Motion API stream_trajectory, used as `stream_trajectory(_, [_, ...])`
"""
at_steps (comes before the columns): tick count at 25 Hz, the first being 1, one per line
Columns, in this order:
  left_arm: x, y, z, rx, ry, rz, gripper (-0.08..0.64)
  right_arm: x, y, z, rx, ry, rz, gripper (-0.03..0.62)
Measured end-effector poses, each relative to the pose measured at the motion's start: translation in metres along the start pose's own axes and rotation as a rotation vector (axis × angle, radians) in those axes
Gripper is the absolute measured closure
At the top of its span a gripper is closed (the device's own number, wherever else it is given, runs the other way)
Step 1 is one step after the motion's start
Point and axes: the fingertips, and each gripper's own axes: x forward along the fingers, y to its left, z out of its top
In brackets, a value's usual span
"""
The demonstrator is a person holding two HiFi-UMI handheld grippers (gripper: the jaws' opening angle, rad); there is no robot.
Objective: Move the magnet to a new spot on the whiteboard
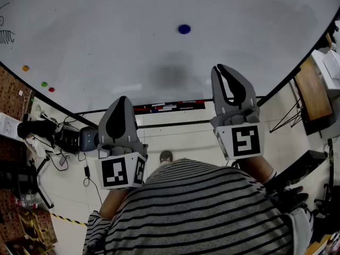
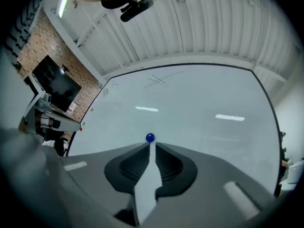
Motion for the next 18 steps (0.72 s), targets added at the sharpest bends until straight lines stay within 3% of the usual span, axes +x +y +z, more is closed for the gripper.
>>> stream_trajectory(2, [0.006,0.015,0.009,-0.010,-0.010,-0.001,0.545,0.021,0.002,0.011,-0.047,-0.011,-0.019,0.515])
stream_trajectory(6, [0.016,0.037,0.022,-0.021,-0.020,-0.010,0.545,0.053,0.005,0.027,-0.172,-0.018,-0.065,0.468])
stream_trajectory(12, [0.029,0.051,0.029,-0.035,-0.027,-0.022,0.544,0.079,0.003,0.025,-0.253,0.039,-0.098,0.446])
stream_trajectory(18, [0.053,0.088,-0.004,-0.049,-0.006,-0.027,0.545,0.111,0.016,-0.002,-0.272,0.034,-0.164,0.462])
